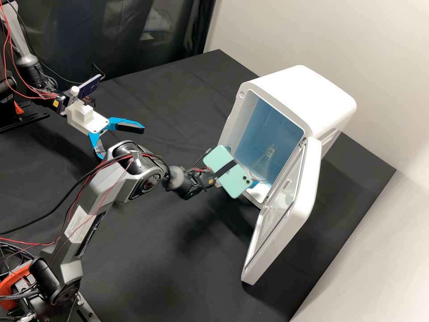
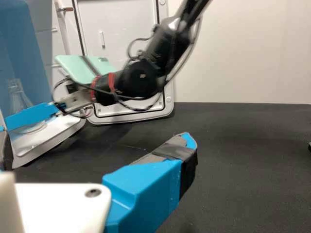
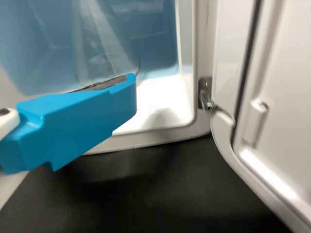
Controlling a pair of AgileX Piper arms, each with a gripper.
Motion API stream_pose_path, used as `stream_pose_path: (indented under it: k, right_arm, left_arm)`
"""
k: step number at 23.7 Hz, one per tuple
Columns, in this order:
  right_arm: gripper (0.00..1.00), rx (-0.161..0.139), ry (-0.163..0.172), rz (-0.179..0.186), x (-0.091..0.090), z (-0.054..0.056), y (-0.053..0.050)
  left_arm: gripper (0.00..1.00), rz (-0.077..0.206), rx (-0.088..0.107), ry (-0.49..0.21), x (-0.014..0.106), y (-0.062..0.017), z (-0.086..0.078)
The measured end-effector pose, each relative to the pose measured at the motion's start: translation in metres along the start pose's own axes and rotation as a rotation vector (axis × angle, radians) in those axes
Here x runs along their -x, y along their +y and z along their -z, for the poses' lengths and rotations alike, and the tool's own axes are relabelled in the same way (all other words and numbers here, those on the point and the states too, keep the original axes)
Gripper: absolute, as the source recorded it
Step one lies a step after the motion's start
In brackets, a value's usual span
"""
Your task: Place the flask in the incubator
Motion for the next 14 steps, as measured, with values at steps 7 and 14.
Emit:
stream_pose_path:
  k: [7, 14]
  right_arm:
    - [1.0, 0.008, 0.101, -0.092, 0.077, -0.018, 0.004]
    - [1.0, 0.011, 0.086, -0.135, 0.143, -0.033, 0.005]
  left_arm:
    - [1.0, -0.076, 0.027, 0.013, 0.01, 0.0067, -0.004]
    - [1.0, -0.094, 0.064, 0.052, 0.016, 0.0077, -0.002]
